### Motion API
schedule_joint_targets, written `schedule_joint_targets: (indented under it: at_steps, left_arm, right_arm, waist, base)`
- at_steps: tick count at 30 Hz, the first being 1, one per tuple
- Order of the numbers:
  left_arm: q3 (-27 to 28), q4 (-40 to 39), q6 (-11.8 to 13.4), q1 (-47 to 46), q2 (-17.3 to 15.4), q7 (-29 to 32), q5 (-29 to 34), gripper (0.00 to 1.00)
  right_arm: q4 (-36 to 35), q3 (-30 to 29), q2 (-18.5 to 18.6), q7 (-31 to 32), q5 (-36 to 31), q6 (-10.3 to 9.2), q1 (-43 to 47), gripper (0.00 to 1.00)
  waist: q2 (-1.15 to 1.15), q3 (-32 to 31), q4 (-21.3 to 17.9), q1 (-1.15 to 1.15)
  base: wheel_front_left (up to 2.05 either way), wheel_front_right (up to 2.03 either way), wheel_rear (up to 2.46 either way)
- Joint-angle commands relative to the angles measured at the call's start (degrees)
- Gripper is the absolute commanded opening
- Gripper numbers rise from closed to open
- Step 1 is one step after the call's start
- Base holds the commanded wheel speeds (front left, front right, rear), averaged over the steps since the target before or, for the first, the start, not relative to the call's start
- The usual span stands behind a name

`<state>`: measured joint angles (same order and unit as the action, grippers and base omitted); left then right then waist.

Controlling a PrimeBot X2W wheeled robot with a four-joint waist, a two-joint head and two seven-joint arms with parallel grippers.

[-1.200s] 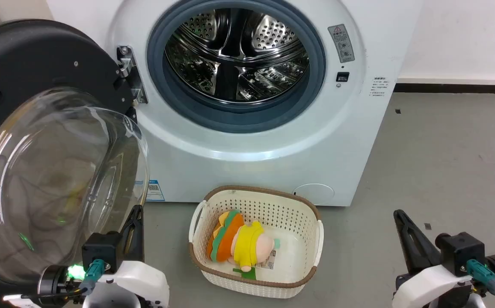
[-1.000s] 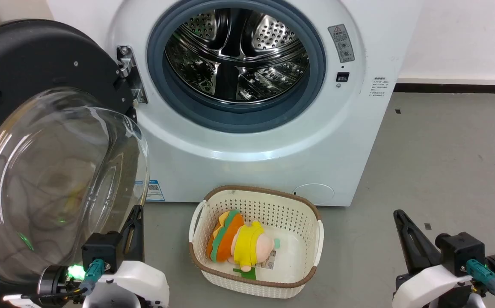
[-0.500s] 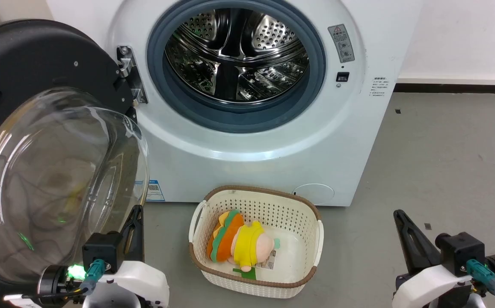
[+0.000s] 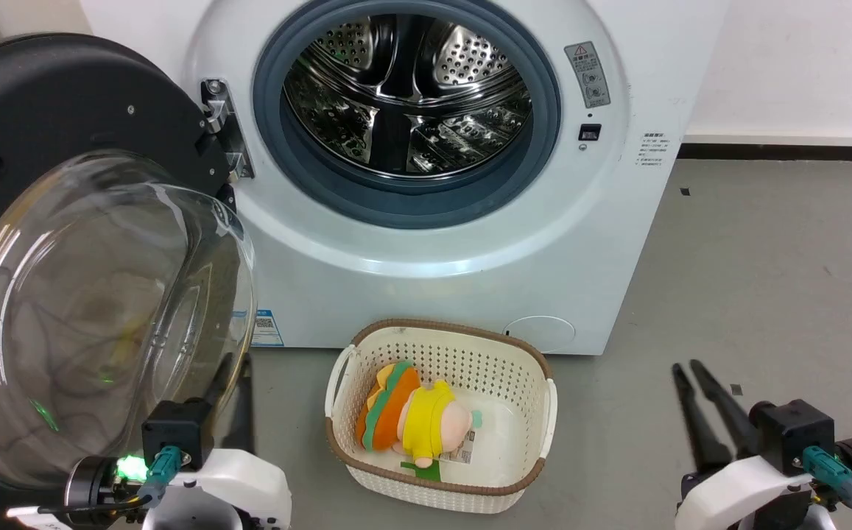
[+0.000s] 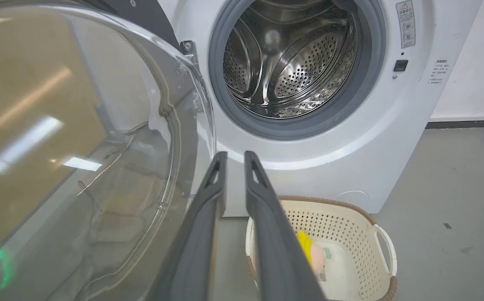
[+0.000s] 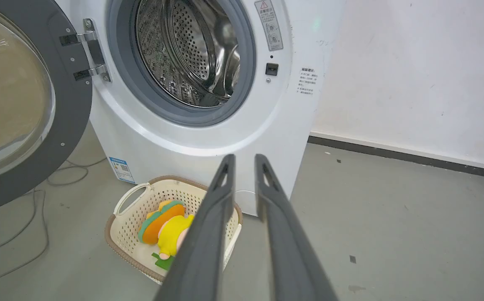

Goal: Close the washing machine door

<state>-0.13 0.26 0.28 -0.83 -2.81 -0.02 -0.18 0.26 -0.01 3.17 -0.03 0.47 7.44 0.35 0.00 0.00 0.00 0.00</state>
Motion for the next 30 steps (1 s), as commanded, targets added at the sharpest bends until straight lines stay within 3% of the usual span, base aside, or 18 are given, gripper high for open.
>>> schedule_joint_targets:
  at_steps: [1, 13, 14, 15, 17, 30]
  left_arm:
    - [0.0, 0.0, 0.1, 0.0, 0.0, 0.0, 0.0, 1.0]
    - [-0.7, 0.1, 1.6, -0.4, 0.0, -1.5, 0.0, 1.0]
    - [-0.8, 0.1, 1.7, -0.5, -0.1, -1.6, 0.1, 0.72]
    - [-0.8, 0.1, 1.7, -0.5, -0.1, -1.6, 0.1, 0.72]
    - [-1.0, -0.1, 1.9, -0.7, -0.1, -1.8, 0.2, 0.0]
    - [-2.5, -3.9, 3.1, -4.2, -1.5, -3.5, 0.4, 0.0]
  right_arm:
    - [0.0, 0.0, 0.0, 0.0, 0.0, 0.0, 0.0, 1.0]
    - [0.0, -1.1, 0.0, -1.5, 1.3, 0.0, -0.1, 1.0]
    - [0.0, -1.2, 0.0, -1.6, 1.5, 0.0, -0.1, 1.0]
    - [0.0, -1.2, 0.0, -1.6, 1.5, 0.0, -0.1, 1.0]
    - [-0.1, -1.4, 0.0, -1.8, 1.7, 0.01, -0.2, 1.0]
    - [-0.3, -2.8, -0.1, -3.5, 2.9, 0.01, -0.7, 1.0]
  waist:
    - [0.0, 0.0, 0.0, 0.0]
    - [0.0, 0.3, 0.1, 0.0]
    - [0.0, 0.3, 0.2, 0.0]
    - [0.0, 0.3, 0.2, 0.0]
    - [0.0, 0.4, 0.3, 0.0]
    - [0.0, 1.3, 3.1, 0.0]
  base:
    - [0.0, 0.0, 0.0]
    - [0.0, 0.0, 0.0]
    - [0.0, 0.0, 0.0]
    - [0.0, 0.0, 0.0]
    - [0.0, 0.0, 0.0]
    - [0.0, 0.0, 0.0]
